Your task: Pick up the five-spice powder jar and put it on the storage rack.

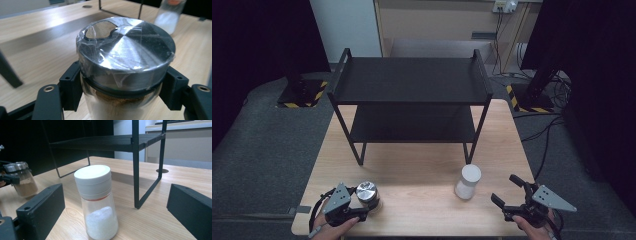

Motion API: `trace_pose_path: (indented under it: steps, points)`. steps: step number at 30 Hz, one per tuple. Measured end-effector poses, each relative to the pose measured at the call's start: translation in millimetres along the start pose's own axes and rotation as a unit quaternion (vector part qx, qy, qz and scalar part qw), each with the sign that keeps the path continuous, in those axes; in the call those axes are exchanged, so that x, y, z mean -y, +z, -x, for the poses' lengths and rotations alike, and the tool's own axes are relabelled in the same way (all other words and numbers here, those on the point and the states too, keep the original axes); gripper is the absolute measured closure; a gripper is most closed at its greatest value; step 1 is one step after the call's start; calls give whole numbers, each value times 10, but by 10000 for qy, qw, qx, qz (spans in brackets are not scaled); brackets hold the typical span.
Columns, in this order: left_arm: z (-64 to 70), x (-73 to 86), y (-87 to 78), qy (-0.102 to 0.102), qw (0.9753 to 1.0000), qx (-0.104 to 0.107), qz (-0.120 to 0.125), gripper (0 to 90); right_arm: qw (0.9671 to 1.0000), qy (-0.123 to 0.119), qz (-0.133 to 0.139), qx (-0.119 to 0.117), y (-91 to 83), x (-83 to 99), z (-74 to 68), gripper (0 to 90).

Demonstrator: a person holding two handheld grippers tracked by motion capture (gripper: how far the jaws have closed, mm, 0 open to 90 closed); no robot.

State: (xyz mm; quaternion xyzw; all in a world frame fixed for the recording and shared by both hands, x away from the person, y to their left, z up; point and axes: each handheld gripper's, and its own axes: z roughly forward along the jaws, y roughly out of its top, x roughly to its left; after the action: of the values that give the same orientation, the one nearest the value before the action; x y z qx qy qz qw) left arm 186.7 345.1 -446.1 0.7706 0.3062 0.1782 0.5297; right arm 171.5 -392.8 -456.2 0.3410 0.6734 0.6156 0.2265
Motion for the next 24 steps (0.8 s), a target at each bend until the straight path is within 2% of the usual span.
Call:
trace_pose_path:
  steps: [4, 5, 7, 8, 11, 15, 20, 23, 24]
  points:
    - [5, -120, -8, 134, 9998, 145, 0, 299, 10000, 0, -16, -46, 10, 3, 6, 22]
    - [1, -179, -9, 148, 9994, 293, 51, 299, 10000, -8, -19, -59, 12, 2, 6, 22]
    - [-1, -215, -9, 175, 9992, 366, 54, 299, 10000, -4, -25, -70, 13, -4, 3, 22]
    - [-2, -298, -8, 278, 9984, 493, 26, 299, 10000, -13, -8, -89, 12, -7, 3, 23]
    - [8, -421, -16, 408, 9975, 570, 0, 299, 9999, -9, 2, -115, 8, -16, 5, 23]
    - [-29, -522, -47, 458, 9962, 736, 38, 299, 9999, 6, 0, -145, 9, -13, 13, 23]
    - [-89, -753, -99, 624, 9934, 962, 41, 299, 9998, -5, 0, -186, 13, -19, 14, 24]
    - [-104, -833, -111, 677, 9925, 1016, 36, 299, 9998, 0, 3, -192, 13, -21, 10, 24]
    - [-115, -915, -118, 726, 9918, 1056, 20, 299, 9998, 1, 4, -194, 13, -21, 8, 24]
